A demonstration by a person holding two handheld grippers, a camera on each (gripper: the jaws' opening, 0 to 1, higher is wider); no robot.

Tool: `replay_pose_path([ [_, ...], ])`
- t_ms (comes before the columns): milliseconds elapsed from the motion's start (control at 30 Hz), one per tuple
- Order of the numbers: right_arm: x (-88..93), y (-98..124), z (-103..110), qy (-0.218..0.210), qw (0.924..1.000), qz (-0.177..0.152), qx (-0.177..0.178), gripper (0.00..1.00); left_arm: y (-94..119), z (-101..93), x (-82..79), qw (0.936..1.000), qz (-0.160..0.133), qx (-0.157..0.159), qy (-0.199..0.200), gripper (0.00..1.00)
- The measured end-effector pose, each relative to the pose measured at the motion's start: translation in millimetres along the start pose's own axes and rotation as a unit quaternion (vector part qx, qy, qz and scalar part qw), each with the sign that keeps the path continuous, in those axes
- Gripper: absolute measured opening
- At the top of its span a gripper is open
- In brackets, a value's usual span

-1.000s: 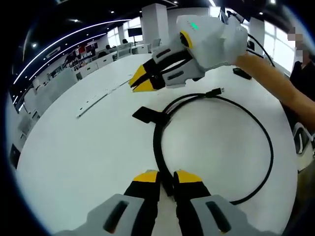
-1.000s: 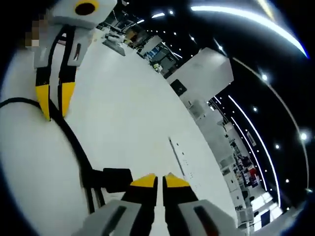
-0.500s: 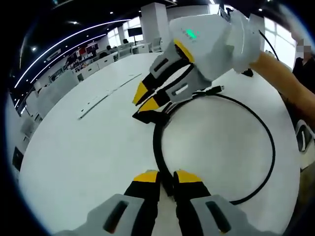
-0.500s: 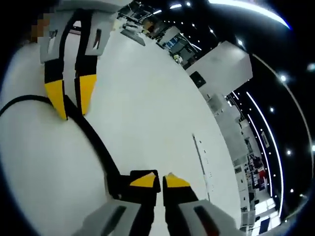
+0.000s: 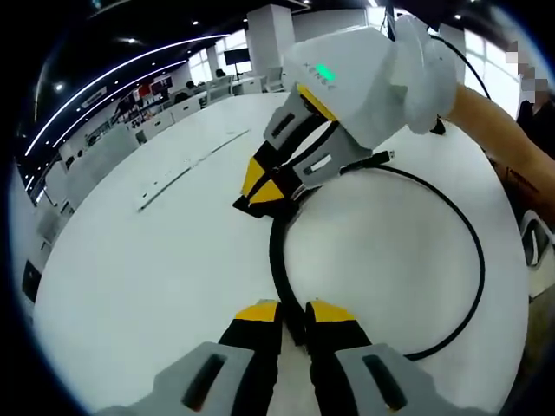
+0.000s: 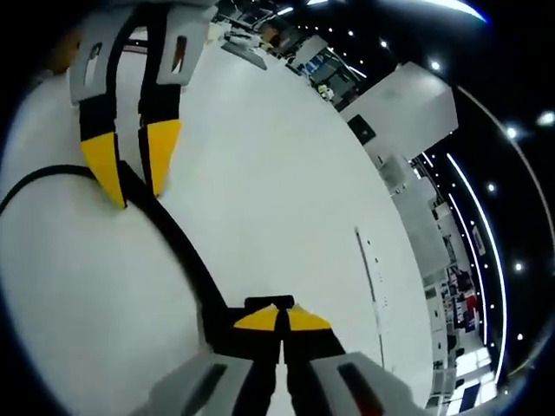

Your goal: Find the charging cable on the desk, coil it up and secure with Velcro.

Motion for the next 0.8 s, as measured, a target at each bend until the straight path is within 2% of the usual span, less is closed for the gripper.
replay_pose_path([
  [567,-7.0,11.8,8.6,0.022,0.9996,0.005,-0.016,0.03,1.6,0.0,1.0,1.0000,0.004,-0.001,-0.002,0.12],
  [800,-8.2,15.6,7.9,0.036,0.9981,0.010,-0.049,0.03,1.9,0.2,1.0,1.0000,0.006,0.001,-0.007,0.12],
])
Point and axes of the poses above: the point that each gripper's makers call its tool centre point, and the gripper's own axes: y roughly backward along the fingers, z roughly to its left, x roughly out of its underside, the point moved 6 cm from there along y, roughly backward along the fingers, and after that the axes turned 12 degrees about x, right-handed, at the moved point
